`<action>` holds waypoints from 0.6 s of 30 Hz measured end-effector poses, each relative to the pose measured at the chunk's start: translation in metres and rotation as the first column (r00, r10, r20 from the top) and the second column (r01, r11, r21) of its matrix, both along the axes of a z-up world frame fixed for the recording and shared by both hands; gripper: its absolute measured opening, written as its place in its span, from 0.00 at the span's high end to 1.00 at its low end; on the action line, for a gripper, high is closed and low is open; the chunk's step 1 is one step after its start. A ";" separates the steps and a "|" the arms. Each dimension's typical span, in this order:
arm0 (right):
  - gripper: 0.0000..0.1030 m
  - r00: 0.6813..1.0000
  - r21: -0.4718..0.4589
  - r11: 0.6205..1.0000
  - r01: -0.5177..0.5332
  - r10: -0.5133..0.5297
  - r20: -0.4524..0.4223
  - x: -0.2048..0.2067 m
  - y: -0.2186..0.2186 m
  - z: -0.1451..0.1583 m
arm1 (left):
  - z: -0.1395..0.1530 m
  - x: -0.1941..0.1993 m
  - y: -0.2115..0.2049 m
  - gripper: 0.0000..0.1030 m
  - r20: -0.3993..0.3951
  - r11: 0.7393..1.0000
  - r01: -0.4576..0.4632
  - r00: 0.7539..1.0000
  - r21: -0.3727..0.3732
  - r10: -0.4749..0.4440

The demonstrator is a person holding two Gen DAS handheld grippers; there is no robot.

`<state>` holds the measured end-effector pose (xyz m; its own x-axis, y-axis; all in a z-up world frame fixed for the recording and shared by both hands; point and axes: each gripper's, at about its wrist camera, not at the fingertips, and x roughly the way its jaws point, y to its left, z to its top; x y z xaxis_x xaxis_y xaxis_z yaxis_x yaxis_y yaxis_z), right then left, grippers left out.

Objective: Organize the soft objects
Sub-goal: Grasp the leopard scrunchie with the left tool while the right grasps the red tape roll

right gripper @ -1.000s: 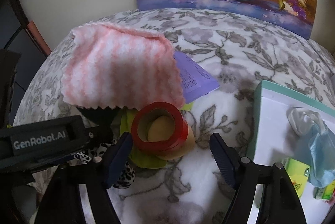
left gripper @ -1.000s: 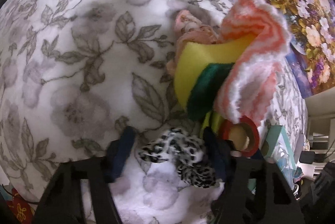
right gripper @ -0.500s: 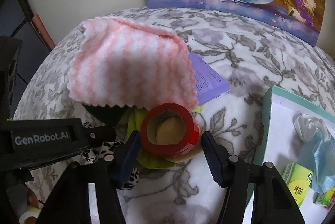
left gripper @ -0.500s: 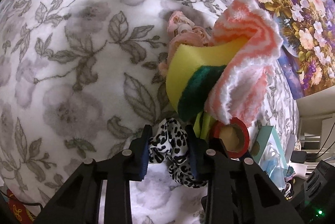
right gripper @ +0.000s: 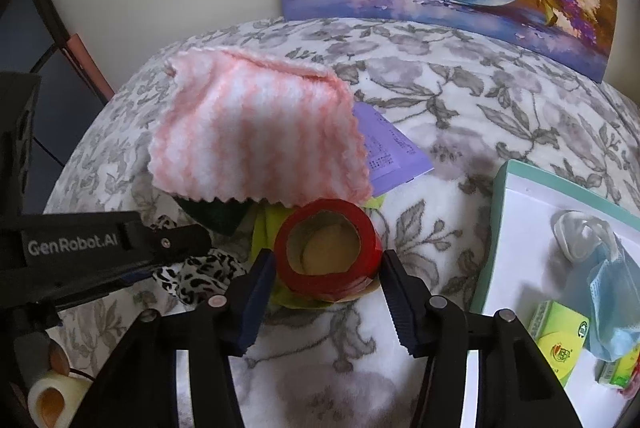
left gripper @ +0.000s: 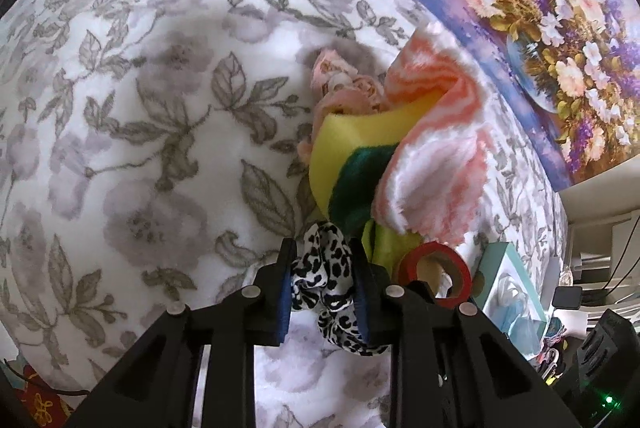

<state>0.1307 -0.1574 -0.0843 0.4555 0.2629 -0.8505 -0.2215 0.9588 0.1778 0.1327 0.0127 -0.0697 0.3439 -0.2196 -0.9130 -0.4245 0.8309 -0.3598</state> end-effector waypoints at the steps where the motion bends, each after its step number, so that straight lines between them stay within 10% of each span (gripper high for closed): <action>1: 0.45 1.000 0.005 1.000 0.001 -0.001 0.003 -0.001 -0.002 0.003 | 0.004 -0.001 0.001 0.74 0.008 1.000 0.000 1.000 0.000 0.000; 10: 0.47 1.000 0.027 1.000 -0.003 0.003 0.024 -0.007 -0.009 0.023 | 0.029 -0.003 0.004 0.74 0.095 1.000 -0.007 0.995 -0.009 0.008; 12: 0.77 1.000 0.042 0.999 -0.001 0.000 0.032 -0.009 -0.012 0.029 | 0.032 -0.004 0.004 0.74 0.111 1.000 -0.007 0.994 -0.005 0.007; 18: 0.78 1.000 0.049 0.998 0.029 -0.030 0.009 -0.010 -0.024 0.033 | 0.033 -0.004 0.000 0.74 0.124 1.000 0.006 0.992 0.000 -0.006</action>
